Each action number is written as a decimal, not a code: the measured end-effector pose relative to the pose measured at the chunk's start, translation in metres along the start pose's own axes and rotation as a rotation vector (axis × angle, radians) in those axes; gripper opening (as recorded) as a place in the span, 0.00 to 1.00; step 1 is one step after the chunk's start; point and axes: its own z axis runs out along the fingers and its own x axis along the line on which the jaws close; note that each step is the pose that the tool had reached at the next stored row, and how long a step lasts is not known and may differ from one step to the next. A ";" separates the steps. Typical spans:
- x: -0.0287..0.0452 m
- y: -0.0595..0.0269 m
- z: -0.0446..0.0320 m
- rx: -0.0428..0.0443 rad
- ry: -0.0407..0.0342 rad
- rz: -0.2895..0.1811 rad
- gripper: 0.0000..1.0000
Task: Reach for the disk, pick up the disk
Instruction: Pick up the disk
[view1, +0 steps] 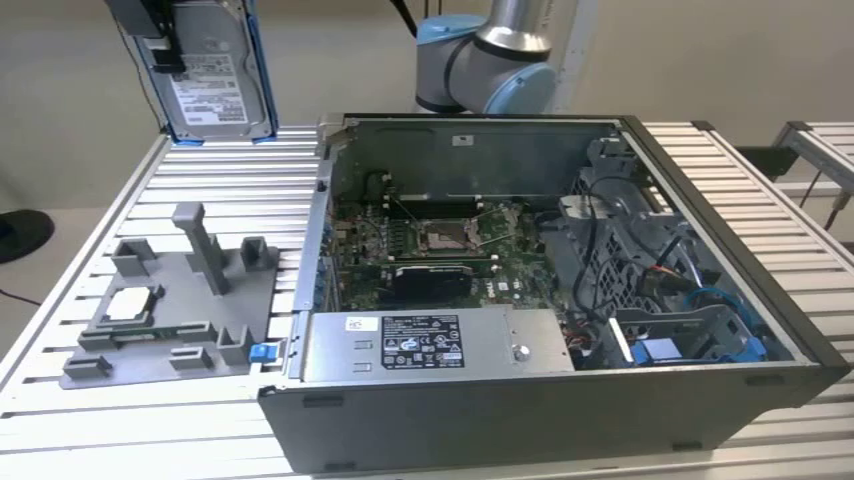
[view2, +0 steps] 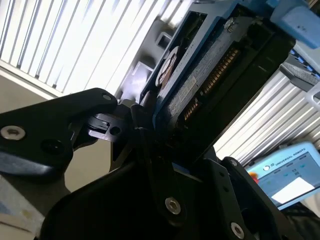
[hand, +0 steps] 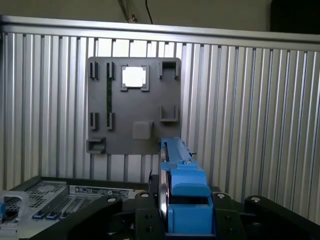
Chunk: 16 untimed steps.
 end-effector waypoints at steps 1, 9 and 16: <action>0.0001 -0.0021 0.0000 0.0000 0.0000 0.000 0.00; 0.0007 -0.0187 -0.0004 -0.0002 0.0000 0.000 0.00; 0.0012 -0.0334 -0.0006 -0.0002 0.0000 0.000 0.00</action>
